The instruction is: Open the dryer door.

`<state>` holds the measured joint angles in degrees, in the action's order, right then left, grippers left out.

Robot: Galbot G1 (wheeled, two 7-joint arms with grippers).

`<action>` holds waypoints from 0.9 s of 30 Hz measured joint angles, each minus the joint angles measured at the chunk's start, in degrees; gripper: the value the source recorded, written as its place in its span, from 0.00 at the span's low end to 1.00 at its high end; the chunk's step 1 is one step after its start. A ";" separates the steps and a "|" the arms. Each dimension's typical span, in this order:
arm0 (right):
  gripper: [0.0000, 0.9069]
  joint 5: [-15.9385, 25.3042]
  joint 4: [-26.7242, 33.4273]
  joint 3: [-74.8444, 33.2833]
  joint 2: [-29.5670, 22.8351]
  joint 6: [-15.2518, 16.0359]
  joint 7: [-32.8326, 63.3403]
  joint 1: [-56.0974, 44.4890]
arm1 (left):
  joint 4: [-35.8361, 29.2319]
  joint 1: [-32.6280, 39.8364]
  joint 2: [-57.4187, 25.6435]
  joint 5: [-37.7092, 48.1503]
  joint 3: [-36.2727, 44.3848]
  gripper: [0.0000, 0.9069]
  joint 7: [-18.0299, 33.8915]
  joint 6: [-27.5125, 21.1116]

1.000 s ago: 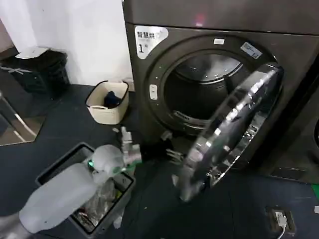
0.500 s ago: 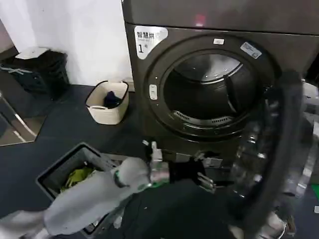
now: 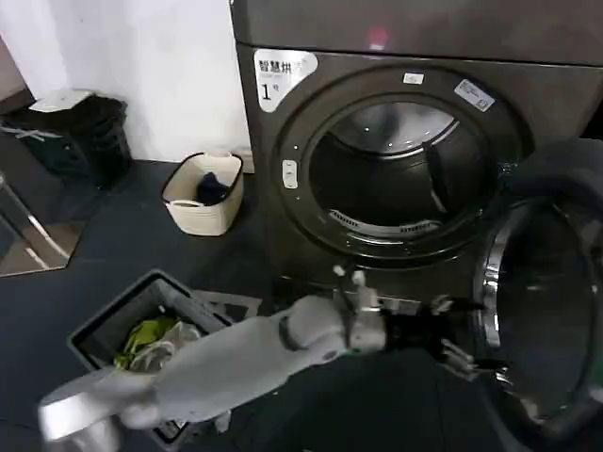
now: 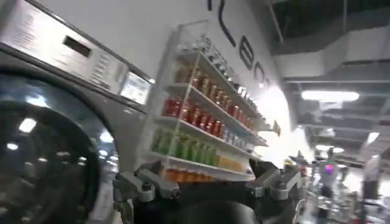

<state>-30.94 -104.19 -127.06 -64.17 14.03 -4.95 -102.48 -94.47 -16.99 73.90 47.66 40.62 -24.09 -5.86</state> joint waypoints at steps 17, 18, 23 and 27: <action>1.00 1.88 2.34 -10.56 -0.35 3.31 4.26 -3.74 | 15.77 4.68 14.84 -0.68 3.81 1.00 0.98 1.11; 1.00 1.87 2.50 -10.95 -0.35 3.49 4.27 -3.99 | 16.62 4.79 15.67 -1.06 3.66 1.00 1.26 1.10; 1.00 1.87 3.29 -12.09 -0.32 3.49 4.25 -4.43 | 19.53 4.87 18.39 -1.92 2.83 1.00 1.44 1.25; 1.00 1.87 3.41 -12.44 -0.31 3.48 4.15 -4.61 | 22.06 5.11 18.30 -2.64 1.99 1.00 1.63 1.48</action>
<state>-29.07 -100.78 -139.50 -64.48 17.50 -0.80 -107.09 -72.41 -11.88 92.20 45.03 42.61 -22.46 -4.38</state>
